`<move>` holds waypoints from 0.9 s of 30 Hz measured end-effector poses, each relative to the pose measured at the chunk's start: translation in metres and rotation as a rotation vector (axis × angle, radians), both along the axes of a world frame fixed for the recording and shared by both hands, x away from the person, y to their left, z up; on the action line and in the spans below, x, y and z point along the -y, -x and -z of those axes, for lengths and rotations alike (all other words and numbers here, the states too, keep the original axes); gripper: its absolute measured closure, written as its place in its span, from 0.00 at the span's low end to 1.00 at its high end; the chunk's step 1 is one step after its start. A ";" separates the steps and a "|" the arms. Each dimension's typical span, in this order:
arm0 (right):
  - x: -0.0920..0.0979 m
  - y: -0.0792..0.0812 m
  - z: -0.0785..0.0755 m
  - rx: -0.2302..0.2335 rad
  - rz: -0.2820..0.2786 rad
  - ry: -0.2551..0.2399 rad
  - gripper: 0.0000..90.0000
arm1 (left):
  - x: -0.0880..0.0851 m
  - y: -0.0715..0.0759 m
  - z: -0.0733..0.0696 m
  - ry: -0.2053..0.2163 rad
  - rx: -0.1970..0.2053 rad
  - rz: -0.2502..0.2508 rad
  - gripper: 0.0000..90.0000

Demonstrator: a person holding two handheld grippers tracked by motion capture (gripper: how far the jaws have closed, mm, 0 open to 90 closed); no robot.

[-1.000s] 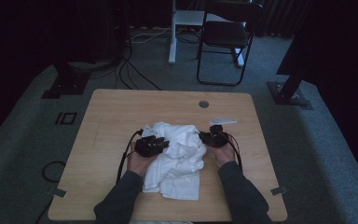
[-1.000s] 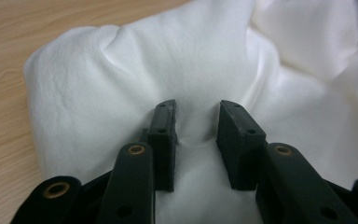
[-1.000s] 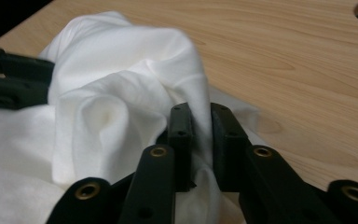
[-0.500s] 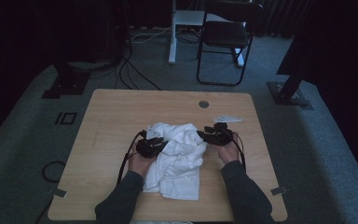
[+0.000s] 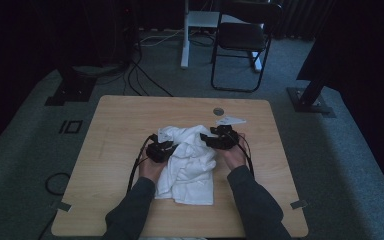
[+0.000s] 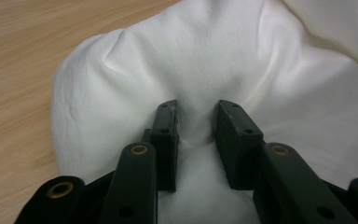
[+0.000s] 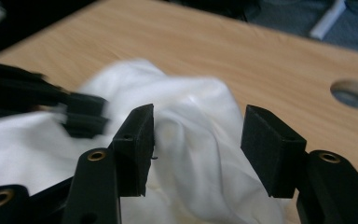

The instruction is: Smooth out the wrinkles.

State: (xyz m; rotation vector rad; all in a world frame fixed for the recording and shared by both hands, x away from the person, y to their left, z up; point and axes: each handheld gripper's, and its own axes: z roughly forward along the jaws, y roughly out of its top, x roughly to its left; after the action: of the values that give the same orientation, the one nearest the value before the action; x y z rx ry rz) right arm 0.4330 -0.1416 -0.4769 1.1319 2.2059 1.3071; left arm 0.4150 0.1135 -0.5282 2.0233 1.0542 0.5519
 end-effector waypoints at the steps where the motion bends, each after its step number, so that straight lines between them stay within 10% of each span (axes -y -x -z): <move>1: -0.002 -0.005 0.005 -0.017 0.016 0.013 0.48 | 0.000 -0.001 0.000 -0.004 0.001 -0.003 0.77; 10: 0.008 -0.017 0.036 -0.103 0.103 0.118 0.91 | -0.001 -0.002 0.000 0.003 -0.004 -0.012 0.77; 18: 0.055 -0.020 0.032 -0.156 0.236 0.048 0.73 | -0.001 -0.002 0.000 0.005 -0.009 -0.011 0.77; 27: 0.056 0.008 -0.005 -0.020 0.235 -0.003 0.61 | -0.001 -0.004 0.000 0.000 -0.005 -0.020 0.77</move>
State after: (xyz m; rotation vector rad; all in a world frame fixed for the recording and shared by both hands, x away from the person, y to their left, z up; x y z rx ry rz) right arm 0.4253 -0.1980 -0.4724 1.3630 2.0118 1.2048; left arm 0.4187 0.1142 -0.5282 2.0171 1.0782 0.5578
